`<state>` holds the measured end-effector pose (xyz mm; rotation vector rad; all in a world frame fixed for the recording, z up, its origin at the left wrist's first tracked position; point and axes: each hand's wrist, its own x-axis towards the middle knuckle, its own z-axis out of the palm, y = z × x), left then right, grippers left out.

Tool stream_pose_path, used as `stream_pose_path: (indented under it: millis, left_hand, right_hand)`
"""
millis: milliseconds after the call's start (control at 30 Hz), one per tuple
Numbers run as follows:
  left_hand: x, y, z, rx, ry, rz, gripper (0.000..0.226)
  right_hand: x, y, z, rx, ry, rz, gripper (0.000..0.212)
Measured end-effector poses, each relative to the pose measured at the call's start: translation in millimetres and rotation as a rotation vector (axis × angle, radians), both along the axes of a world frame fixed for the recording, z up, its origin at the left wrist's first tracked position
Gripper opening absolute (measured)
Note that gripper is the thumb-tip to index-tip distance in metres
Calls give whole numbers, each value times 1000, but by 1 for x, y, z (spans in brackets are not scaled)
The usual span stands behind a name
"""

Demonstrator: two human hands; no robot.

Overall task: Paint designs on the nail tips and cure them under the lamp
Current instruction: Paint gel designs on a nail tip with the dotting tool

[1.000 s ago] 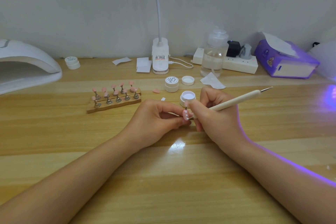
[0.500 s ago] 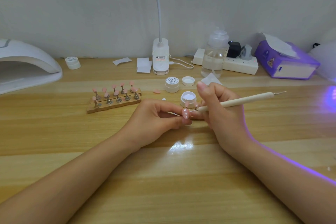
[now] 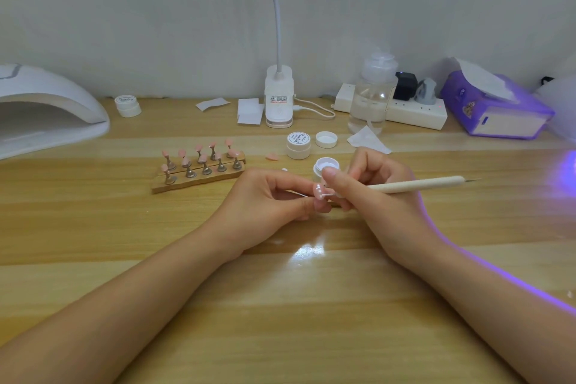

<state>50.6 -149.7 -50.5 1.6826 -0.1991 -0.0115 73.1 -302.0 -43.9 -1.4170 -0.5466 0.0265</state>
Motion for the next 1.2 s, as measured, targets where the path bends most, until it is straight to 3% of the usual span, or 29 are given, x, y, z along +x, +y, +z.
stream_pose_path:
  millis: [233,433,1200]
  left_hand:
    - [0,0,0,32,-6,-4,25]
    - [0,-1,2,31,0,-3,22]
    - [0,-2,2,48,21,17,25]
  right_hand:
    - [3,2,-4,-37,-15,-136,42]
    - [3,2,-3,-55,-18,-138,49]
    - [4,2,-4,-58,-26,-125,47]
